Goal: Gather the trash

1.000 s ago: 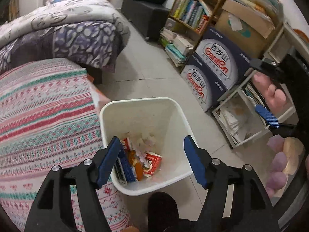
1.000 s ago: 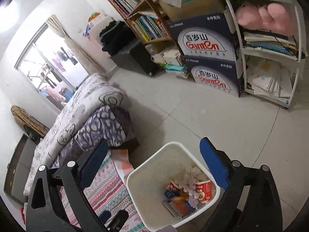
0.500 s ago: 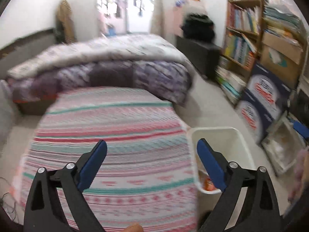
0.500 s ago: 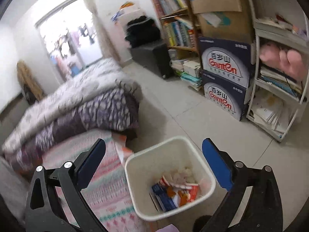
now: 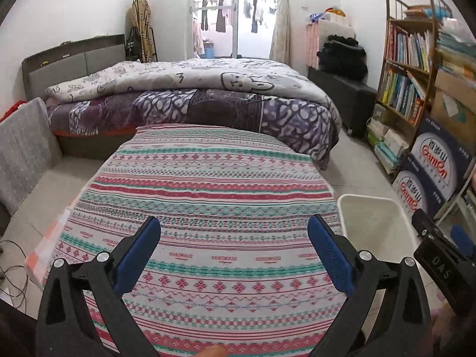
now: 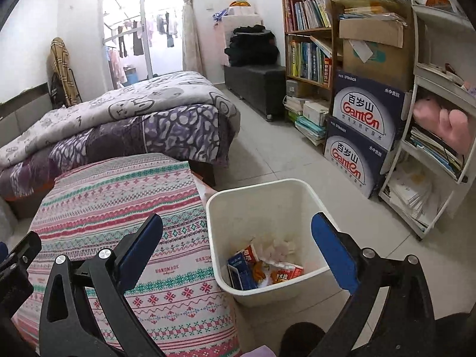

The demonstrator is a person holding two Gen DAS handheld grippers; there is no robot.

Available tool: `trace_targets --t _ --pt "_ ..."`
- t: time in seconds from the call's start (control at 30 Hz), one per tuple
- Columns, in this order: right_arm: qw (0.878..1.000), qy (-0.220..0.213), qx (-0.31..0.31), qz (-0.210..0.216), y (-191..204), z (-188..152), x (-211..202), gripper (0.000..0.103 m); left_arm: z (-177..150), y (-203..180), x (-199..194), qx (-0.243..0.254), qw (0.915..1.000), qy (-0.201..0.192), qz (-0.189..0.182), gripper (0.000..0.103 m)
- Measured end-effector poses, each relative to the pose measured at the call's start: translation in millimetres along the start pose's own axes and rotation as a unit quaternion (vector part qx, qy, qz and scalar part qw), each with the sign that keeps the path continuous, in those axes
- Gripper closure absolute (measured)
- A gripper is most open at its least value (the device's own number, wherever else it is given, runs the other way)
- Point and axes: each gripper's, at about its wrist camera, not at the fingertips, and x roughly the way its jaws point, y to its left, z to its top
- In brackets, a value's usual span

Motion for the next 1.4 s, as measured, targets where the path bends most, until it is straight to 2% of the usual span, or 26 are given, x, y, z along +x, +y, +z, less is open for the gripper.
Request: trace_targets --t 0.1,0.27,0.9,1.4 --pt "1.0 0.006 -0.008 0.003 5.6 -6.0 4.3 0.007 -3.0 1.3 7.2 0.005 0.9999 0.006 0.012 0.007" --pt "1.0 0.008 -0.026 0.009 13.9 -12.3 5.8 0.007 -4.6 5.1 18.3 -0.007 0.9994 0.033 0.002 0.007" --pt "0.999 0.016 -0.028 0.014 15.6 -17.1 7.0 0.007 -8.0 -0.8 20.1 -0.004 0.999 0.043 -0.009 0.007" --pt "0.999 0.019 -0.034 0.017 16.9 -19.0 8.5 0.007 -8.6 -0.8 23.5 0.0 0.999 0.044 0.003 0.007"
